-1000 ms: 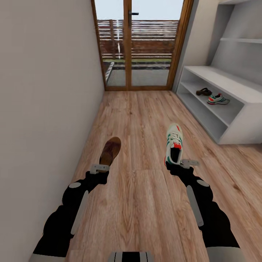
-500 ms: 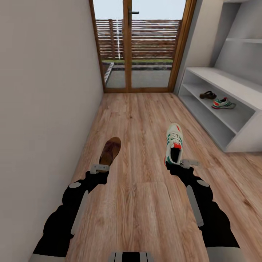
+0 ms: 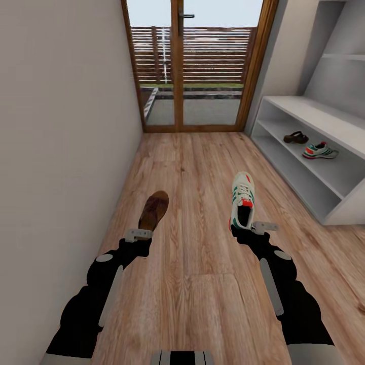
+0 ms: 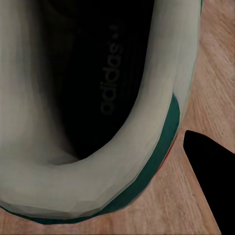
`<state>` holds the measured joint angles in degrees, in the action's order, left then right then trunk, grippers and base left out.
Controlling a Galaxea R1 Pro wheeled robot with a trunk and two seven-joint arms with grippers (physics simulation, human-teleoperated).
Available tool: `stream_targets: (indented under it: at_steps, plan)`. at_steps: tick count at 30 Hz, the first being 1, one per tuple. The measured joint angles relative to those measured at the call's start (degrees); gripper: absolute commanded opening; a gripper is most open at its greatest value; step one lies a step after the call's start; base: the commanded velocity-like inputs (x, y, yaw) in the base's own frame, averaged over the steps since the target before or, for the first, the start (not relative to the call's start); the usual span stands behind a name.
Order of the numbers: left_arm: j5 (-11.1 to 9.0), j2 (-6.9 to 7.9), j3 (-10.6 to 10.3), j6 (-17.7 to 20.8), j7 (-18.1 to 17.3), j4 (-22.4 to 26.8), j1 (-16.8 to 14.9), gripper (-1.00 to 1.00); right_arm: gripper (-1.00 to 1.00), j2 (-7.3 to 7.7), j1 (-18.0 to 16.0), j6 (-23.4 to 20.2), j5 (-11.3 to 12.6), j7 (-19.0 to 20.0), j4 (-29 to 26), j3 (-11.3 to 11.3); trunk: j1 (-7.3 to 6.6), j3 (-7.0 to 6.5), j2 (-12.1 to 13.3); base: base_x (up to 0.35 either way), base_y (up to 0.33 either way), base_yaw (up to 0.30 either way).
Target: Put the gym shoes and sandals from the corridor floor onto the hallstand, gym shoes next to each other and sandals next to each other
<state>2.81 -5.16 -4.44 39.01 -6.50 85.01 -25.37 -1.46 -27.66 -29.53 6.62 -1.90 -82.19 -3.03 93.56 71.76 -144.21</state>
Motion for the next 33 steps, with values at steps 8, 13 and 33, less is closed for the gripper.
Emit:
stream_targets:
  at_steps: [8, 13, 33]
  plan:
    - [0.0, 0.0, 0.0, 0.0, 0.0, 0.0, 0.0, -1.0, -1.0, 0.0, 0.0, 0.0, 0.0, 0.0, 0.0, 0.0, 0.0, 0.0, 0.0, 0.334, 0.0, 0.0]
    - [0.1, 0.0, 0.0, 0.0, 0.0, 0.0, 0.0, -1.0, -1.0, 0.0, 0.0, 0.0, 0.0, 0.0, 0.0, 0.0, 0.0, 0.0, 0.0, 0.334, 0.0, 0.0]
    - [0.1, 0.0, 0.0, 0.0, 0.1, 0.0, 0.0, -1.0, -1.0, 0.0, 0.0, 0.0, 0.0, 0.0, 0.0, 0.0, 0.0, 0.0, 0.0, 0.334, 0.0, -0.017]
